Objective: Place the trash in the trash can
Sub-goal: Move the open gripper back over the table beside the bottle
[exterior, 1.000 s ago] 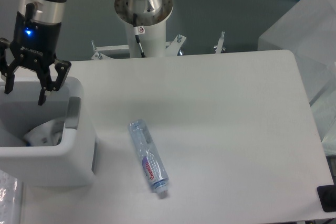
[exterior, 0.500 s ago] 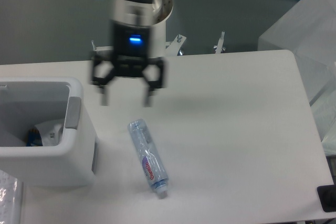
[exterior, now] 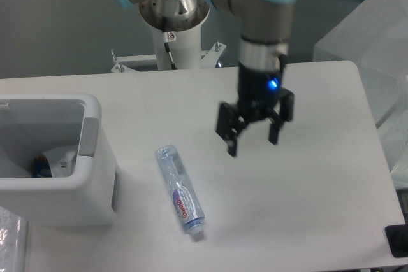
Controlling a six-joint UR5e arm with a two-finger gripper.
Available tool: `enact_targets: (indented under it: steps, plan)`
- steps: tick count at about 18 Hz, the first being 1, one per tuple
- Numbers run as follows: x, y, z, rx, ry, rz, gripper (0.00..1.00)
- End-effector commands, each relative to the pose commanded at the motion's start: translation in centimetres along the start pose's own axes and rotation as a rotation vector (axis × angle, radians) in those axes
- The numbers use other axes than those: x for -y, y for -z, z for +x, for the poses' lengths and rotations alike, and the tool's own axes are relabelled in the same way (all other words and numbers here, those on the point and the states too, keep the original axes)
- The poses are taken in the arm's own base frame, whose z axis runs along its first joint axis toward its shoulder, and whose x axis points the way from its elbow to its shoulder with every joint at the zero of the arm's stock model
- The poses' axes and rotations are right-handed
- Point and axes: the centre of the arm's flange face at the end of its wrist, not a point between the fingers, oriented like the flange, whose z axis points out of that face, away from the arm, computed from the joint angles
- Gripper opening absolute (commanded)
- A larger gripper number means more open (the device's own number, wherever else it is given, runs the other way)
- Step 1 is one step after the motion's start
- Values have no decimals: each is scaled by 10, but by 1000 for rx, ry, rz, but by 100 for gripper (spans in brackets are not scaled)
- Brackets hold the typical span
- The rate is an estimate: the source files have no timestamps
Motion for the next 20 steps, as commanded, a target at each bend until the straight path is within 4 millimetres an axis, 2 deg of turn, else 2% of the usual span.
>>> enact_targets:
  steps: [5,8,10,12,14,16,20]
  plan:
    - [5,-63,17,-17,-42,-56,100]
    - [8,-88,37,-14,-80,-52,100]
    - [16,-115,51,-17,-100,-46,100]
    - [19,-133,65,19,-125,-50,100]
    - [12,-148,83,50,-139,-66,100]
    - [7,-155,86,57,-140,-79,100]
    - [-8,-174,105,73,-170,-112,100]
